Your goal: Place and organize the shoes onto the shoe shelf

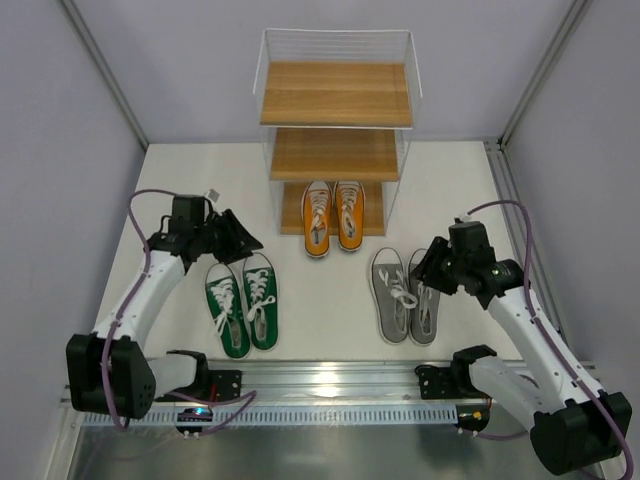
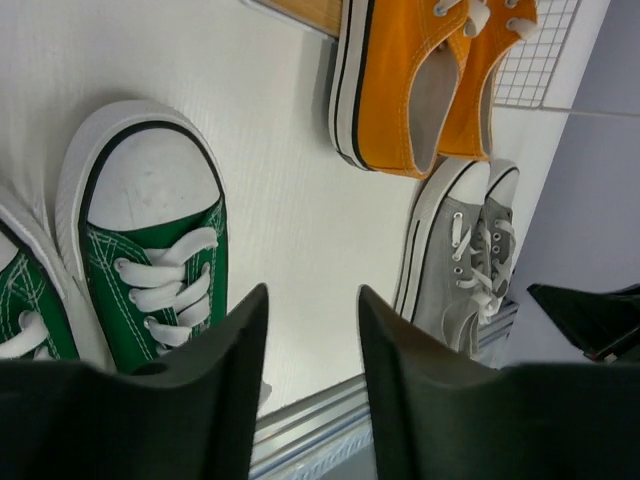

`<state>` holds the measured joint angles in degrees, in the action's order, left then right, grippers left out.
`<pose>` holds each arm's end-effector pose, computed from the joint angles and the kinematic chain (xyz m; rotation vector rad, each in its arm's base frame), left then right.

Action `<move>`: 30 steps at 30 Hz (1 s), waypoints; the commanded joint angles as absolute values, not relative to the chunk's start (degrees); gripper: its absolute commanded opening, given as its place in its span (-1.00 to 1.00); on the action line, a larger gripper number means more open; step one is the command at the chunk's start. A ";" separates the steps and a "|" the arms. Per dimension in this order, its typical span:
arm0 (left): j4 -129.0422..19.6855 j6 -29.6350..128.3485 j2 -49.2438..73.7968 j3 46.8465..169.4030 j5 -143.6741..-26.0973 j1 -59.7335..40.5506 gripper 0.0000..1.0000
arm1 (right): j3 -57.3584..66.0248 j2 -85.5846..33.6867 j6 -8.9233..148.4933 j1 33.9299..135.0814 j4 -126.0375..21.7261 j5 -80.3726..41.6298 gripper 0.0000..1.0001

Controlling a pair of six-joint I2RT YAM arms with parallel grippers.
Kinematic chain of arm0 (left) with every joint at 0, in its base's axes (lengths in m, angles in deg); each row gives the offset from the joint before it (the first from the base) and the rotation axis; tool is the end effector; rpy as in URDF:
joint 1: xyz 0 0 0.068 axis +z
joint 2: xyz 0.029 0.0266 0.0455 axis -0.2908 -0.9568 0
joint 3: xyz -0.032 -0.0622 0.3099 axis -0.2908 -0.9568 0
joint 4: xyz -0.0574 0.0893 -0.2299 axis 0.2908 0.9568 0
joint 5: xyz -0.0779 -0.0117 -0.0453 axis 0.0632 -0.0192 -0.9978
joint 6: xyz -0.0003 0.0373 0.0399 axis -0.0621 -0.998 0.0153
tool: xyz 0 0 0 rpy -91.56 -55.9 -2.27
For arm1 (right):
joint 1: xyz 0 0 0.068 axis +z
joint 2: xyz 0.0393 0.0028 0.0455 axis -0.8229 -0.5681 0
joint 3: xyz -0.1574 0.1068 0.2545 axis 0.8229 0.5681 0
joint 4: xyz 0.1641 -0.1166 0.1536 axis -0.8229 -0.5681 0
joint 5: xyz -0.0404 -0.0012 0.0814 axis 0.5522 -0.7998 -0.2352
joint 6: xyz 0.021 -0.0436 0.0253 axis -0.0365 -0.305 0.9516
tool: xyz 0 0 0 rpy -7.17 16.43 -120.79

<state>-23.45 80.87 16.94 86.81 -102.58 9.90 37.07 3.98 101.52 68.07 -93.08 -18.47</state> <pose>0.2266 -0.0440 0.3017 -0.5752 2.4677 -0.9266 0.1347 0.0346 0.2962 0.5081 2.4546 0.5299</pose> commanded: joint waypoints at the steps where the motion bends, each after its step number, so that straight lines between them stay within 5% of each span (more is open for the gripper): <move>1: -15.32 75.75 22.02 87.20 -99.92 9.79 -0.09 | 33.56 4.59 101.64 71.89 -110.69 -5.78 0.07; 3: -14.52 75.83 24.12 86.93 -99.83 9.79 0.24 | 33.30 4.51 102.43 72.86 -115.34 -4.62 0.33; 7: -14.43 77.24 28.00 85.88 -98.78 9.79 0.52 | 36.28 6.60 102.52 74.89 -116.60 -5.22 0.39; 20: -11.18 78.38 36.43 85.09 -96.05 9.88 0.59 | 38.84 13.91 100.94 78.40 -111.77 -9.53 0.39; 30: -9.07 77.33 40.66 84.65 -95.08 9.79 0.72 | 40.06 2.49 103.22 86.14 -101.93 -4.71 0.39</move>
<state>-10.36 77.96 39.32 84.82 -95.76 9.86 39.63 3.67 102.13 85.38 -107.46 -8.16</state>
